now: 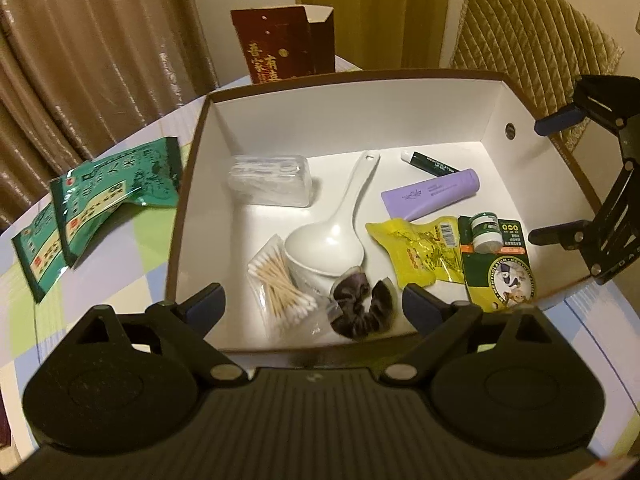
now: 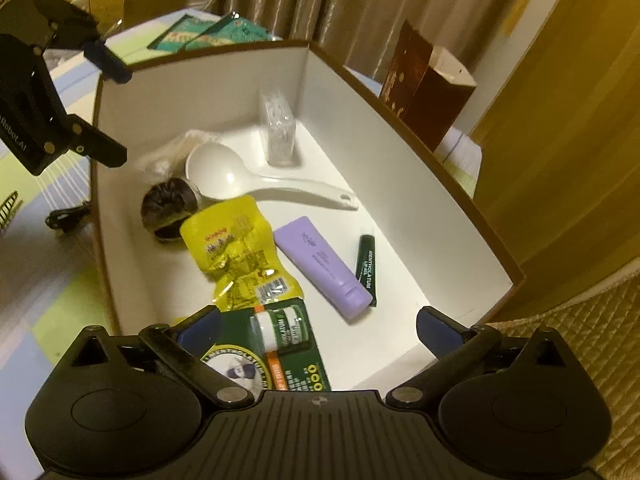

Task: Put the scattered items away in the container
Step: 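Move both tools back toward the hair clip and black cable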

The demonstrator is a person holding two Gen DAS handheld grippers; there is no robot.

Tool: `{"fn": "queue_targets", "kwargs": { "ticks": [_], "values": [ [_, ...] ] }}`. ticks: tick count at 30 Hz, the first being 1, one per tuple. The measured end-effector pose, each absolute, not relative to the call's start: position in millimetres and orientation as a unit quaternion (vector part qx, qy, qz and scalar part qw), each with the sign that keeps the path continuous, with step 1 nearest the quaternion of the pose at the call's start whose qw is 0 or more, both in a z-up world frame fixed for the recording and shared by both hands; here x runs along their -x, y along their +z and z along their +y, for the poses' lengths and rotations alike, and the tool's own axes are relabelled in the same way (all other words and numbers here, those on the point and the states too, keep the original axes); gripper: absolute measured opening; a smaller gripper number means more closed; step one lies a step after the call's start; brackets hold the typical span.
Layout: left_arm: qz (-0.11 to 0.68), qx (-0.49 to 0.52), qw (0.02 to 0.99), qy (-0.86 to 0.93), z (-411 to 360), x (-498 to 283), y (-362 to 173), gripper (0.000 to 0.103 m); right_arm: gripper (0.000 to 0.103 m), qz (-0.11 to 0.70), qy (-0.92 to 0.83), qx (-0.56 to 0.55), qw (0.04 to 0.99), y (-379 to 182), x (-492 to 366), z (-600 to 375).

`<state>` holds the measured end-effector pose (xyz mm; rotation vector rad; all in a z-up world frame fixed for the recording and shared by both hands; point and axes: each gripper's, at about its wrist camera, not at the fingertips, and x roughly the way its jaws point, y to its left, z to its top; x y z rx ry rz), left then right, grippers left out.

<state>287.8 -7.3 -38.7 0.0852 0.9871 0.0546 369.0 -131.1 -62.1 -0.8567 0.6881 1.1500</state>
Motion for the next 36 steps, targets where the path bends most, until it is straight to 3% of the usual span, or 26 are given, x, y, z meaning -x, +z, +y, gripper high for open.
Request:
{"fn": "queue_targets", "kwargs": {
  "ticks": [23, 36],
  "values": [
    [0.402, -0.003, 0.914, 0.048, -15, -154, 26, 0.094, 0.101, 0.281, 0.536, 0.274, 0.748, -9, -259, -182],
    [0.430, 0.029, 0.898, 0.089, 1, -72, 7, 0.094, 0.101, 0.305, 0.555, 0.250, 0.732, -25, -194, -184]
  ]
}}
